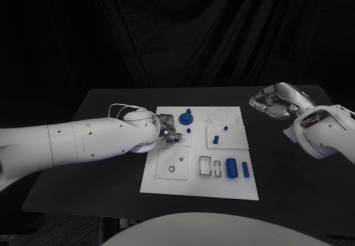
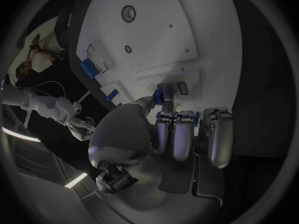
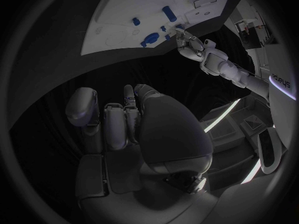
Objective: Assemble the parts on the task board
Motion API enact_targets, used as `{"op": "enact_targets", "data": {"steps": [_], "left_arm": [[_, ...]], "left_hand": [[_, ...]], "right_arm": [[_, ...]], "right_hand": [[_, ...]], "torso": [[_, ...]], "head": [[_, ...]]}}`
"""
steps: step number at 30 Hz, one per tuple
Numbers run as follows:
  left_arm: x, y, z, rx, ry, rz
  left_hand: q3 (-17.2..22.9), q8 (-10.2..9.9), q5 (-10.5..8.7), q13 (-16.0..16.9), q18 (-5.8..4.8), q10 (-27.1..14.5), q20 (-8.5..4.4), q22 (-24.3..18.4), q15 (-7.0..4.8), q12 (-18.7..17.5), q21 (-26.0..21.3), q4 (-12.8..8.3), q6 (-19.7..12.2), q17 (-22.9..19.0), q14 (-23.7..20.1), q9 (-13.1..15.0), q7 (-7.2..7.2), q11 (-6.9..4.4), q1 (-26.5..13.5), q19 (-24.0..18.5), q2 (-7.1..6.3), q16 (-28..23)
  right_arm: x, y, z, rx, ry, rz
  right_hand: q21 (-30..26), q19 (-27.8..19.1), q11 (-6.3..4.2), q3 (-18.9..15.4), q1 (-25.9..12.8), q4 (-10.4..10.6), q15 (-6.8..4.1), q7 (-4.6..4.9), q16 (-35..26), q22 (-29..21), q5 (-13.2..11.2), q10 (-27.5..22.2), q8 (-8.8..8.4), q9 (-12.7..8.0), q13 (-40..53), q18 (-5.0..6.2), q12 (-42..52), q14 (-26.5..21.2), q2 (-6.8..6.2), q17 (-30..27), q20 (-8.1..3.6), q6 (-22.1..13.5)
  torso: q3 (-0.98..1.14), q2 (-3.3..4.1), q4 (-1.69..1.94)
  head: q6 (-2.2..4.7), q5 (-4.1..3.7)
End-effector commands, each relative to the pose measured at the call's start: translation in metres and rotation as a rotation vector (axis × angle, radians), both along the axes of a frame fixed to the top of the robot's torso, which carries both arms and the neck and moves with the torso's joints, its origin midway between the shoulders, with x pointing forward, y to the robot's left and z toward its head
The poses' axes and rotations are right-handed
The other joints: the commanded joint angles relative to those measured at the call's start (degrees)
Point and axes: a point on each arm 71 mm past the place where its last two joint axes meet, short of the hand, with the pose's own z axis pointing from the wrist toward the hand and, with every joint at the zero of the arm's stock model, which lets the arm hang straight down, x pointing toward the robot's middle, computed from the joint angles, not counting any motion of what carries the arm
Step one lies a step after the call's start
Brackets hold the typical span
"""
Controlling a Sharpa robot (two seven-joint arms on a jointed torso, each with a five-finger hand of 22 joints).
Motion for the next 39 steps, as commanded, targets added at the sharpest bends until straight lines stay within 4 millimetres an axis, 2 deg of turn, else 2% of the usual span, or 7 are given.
{"op": "enact_targets", "data": {"steps": [1, 32, 33, 34, 39], "left_arm": [[-0.0051, -0.0026, -0.0077, 0.007, 0.037, -0.023], [-0.0064, -0.0033, -0.0096, 0.007, 0.043, -0.027], [-0.0061, -0.0032, -0.0096, 0.005, 0.041, -0.027], [-0.0058, -0.0030, -0.0094, 0.000, 0.037, -0.026], [-0.0055, -0.0025, -0.0080, -0.019, 0.017, -0.020]], "left_hand": [[0.3, -0.3, -0.40, 15.1, 0.02, 6.0, -0.49, 8.0, -0.36, 0.0, -0.3, 0.1, 0.1, 15.1, 6.2, 0.1, -0.25, -0.20, 0.2, 0.0, -0.09, 0.1], [0.8, -0.5, -0.57, 15.1, 0.05, 6.0, -0.49, 7.9, -0.36, 0.0, -0.5, 0.0, 0.2, 15.1, 6.2, 0.2, -0.27, -0.21, 0.1, -0.1, -0.26, 0.1], [1.0, -0.6, -0.79, 15.1, 0.05, 6.0, -0.48, 7.9, -0.36, 0.0, -0.5, 0.0, 0.1, 15.1, 6.2, 0.2, -0.23, -0.19, 0.0, -0.1, -0.38, 0.1], [1.2, -0.8, -2.30, 15.1, 0.05, 6.0, -0.44, 7.9, -0.32, 0.0, -0.5, 0.1, 0.0, 15.1, 6.2, 0.3, -0.16, -0.15, -0.3, -0.1, -0.46, 0.1], [1.8, -1.0, -2.59, 15.1, 0.05, 6.0, -0.44, 7.9, -0.30, 0.0, -0.5, -0.2, 0.1, 15.1, 6.2, 0.5, -0.21, -0.14, -0.2, -0.1, -0.53, 0.1]], "right_arm": [[0.0004, -0.0015, -0.0019, -0.008, 0.012, -0.014], [-0.0001, -0.0030, -0.0032, -0.011, 0.021, -0.019], [-0.0001, -0.0030, -0.0032, -0.011, 0.021, -0.019], [-0.0001, -0.0030, -0.0032, -0.011, 0.021, -0.019], [-0.0003, -0.0031, -0.0037, -0.011, 0.023, -0.019]], "right_hand": [[-0.3, -0.2, -0.02, 0.3, 0.1, 0.2, 0.29, 0.06, -0.3, 6.3, 0.1, -0.4, -0.33, -0.1, 3.9, 1.06, -0.3, 2.1, -0.13, 3.1, 0.14, -0.2], [-0.4, -0.2, 0.02, 0.3, -0.1, 0.3, 0.30, 0.12, -0.4, 6.3, 0.0, -0.4, -0.41, -0.1, 3.8, 1.07, -0.3, 2.0, -0.15, 3.1, 0.15, -0.3], [-0.4, -0.2, 0.02, 0.3, -0.1, 0.3, 0.30, 0.12, -0.4, 6.3, 0.0, -0.4, -0.41, -0.1, 3.8, 1.07, -0.3, 2.0, -0.15, 3.1, 0.15, -0.3], [-0.4, -0.2, 0.02, 0.3, -0.1, 0.3, 0.30, 0.12, -0.4, 6.3, 0.0, -0.4, -0.41, -0.1, 3.8, 1.07, -0.3, 2.0, -0.15, 3.1, 0.15, -0.3], [-0.4, -0.2, 0.02, 0.3, -0.1, 0.3, 0.30, 0.12, -0.4, 6.3, 0.0, -0.4, -0.41, -0.1, 3.8, 1.07, -0.3, 2.0, -0.15, 3.1, 0.15, -0.3]], "torso": [[-0.01, 0.03, -0.02], [-0.04, 0.01, 0.05], [-0.04, 0.01, 0.05], [-0.03, 0.02, 0.03], [-0.04, 0.03, 0.00]], "head": [[0.00, 0.11], [0.00, 0.21], [0.00, 0.23], [0.00, 0.27], [0.00, 0.31]]}}
